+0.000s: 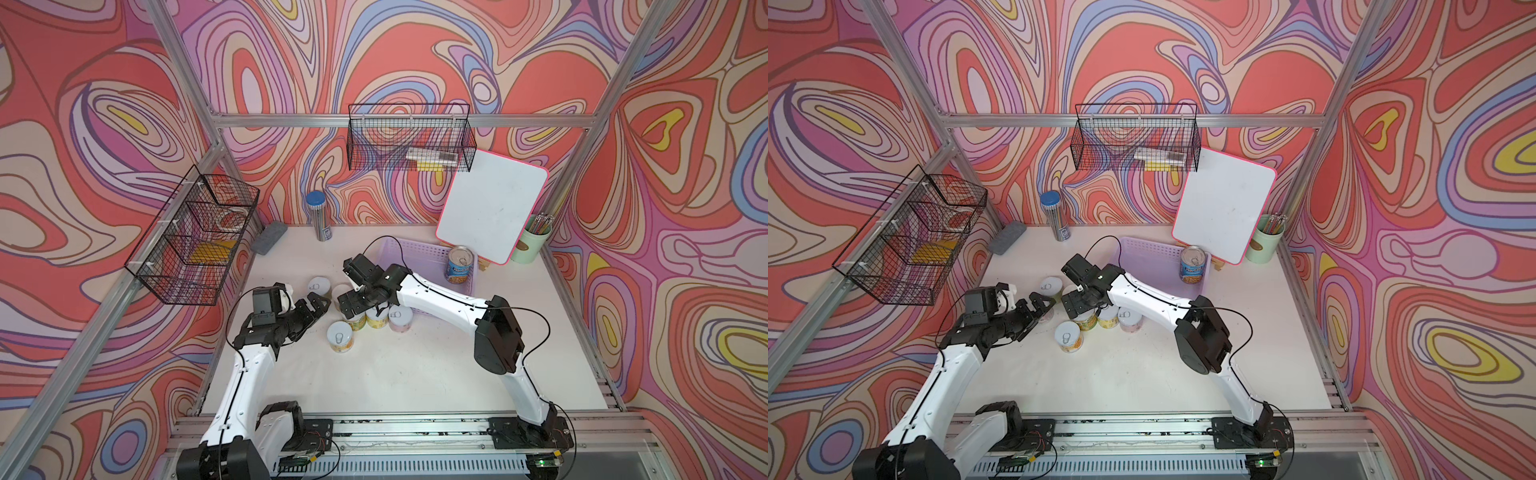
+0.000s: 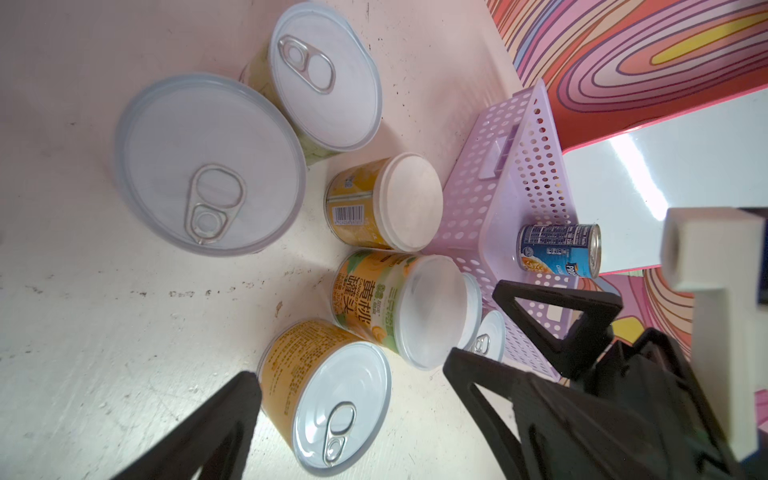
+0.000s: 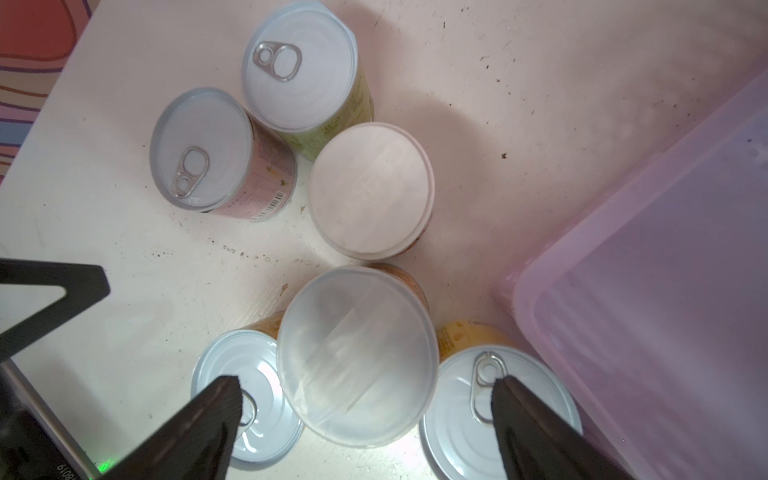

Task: Put the canned food in the basket
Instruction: Pick up the canned food from the center of the board.

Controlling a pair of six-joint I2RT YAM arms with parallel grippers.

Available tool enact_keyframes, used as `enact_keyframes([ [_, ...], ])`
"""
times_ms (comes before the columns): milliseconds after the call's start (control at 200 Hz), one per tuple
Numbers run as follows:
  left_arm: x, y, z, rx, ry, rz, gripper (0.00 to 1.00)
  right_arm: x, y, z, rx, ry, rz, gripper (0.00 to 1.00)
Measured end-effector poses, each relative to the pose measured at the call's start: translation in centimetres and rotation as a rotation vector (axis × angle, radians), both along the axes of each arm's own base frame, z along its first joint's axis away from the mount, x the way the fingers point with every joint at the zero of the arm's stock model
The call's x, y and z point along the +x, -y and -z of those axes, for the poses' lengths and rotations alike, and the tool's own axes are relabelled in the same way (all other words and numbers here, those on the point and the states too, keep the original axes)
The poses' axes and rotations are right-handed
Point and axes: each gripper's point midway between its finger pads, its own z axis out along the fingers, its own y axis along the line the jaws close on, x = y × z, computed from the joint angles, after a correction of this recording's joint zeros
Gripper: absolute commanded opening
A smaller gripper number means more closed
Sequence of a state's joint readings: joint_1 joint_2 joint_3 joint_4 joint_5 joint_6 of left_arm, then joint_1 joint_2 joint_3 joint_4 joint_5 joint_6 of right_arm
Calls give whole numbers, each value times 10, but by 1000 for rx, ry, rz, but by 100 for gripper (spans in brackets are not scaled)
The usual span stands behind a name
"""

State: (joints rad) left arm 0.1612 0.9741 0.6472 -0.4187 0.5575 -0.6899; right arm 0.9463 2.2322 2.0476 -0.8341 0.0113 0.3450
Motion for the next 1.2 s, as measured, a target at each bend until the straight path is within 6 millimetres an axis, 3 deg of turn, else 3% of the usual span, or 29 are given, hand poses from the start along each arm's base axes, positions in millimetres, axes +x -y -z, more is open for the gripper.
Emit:
enact_keyframes([
  [376,0,-2,-3,-32,5,-2,99,-1,-5,16,-77,-10,-6,94],
  [811,0,-4,-4,-46,4,-14,99,1,-9,30,-141,-3,-12,86],
  [1197,2,-2,-6,-57,16,-7,99,2,-11,34,-150,-5,-16,83],
])
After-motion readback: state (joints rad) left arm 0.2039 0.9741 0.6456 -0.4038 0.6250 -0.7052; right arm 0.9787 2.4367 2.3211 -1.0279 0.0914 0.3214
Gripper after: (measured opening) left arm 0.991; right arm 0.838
